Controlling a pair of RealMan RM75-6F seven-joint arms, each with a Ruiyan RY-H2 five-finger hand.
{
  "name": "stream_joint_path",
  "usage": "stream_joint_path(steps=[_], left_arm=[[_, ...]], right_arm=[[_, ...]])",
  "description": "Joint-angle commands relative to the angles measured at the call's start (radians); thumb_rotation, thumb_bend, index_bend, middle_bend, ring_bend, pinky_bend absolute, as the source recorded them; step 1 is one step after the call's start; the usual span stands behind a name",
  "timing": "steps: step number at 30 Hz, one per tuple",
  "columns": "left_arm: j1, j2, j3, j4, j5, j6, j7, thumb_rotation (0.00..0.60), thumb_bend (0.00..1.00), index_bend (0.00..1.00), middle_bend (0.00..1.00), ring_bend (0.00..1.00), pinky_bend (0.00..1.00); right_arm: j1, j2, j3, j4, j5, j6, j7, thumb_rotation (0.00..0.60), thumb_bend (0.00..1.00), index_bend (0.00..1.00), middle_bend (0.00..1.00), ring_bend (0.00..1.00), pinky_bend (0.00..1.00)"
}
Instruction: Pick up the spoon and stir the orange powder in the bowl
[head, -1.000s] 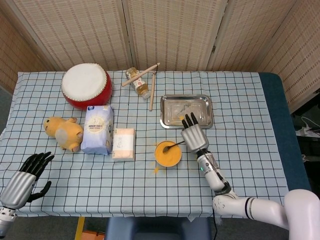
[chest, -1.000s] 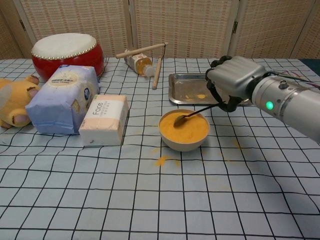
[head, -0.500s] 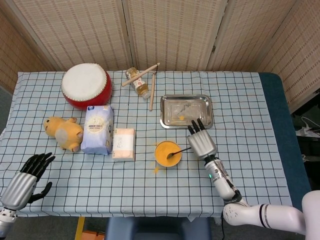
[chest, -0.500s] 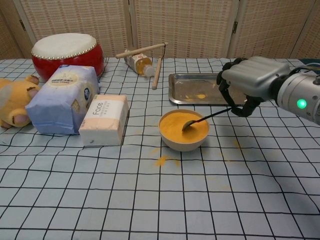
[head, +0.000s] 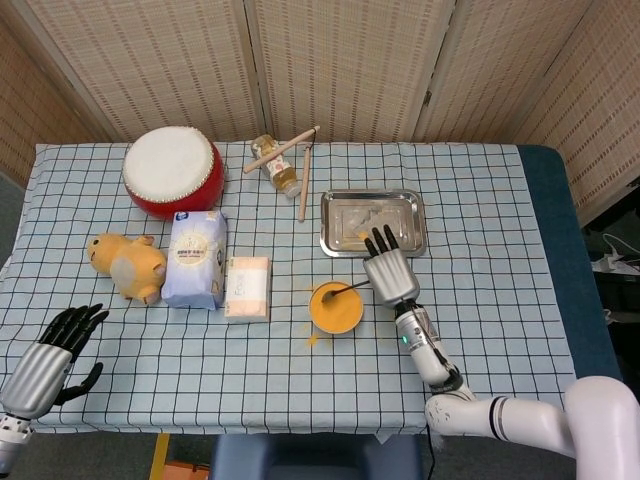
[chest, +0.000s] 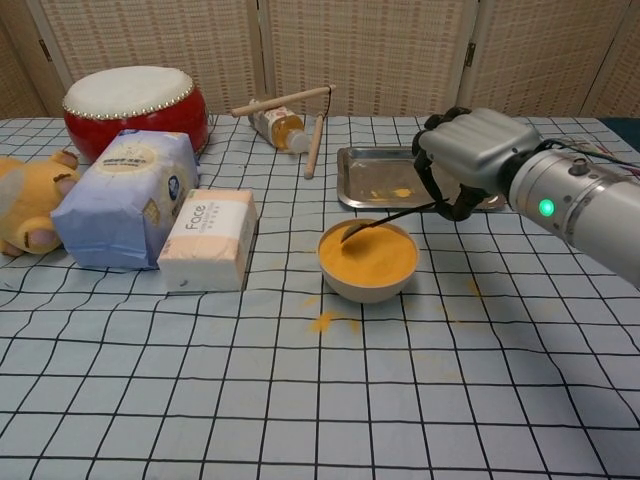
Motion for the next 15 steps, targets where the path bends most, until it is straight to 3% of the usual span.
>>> stream_joint_path(steps=[1,7,15], left_arm=[[-0.001,0.0,0.0,0.0,0.0,-0.002,0.002,0.6,0.45,0.0,0.0,0.0,0.07],[-0.001,-0.002,0.0,-0.001,-0.001,-0.003,0.005,0.6,0.45,0.0,0.0,0.0,0.07],[0.0,-0.004,0.001,-0.003,0.001,-0.002,0.013,0.6,0.44,0.0,0.0,0.0,0.07]], right_arm=[[0.017,-0.032,-0.004,0.042,0.003,-0.012,-0.006,0.6,0.64,0.9,0.17,0.0,0.01],[0.016,-0.017,-0.027,0.028,0.026,-0.005,-0.064,0.6,0.64,0.91,0.17,0.0,0.01],[-0.009,0.094,-0.047,-0.152,0.093,0.01,-0.105,0.6,0.65,0.92,0.17,0.0,0.01]])
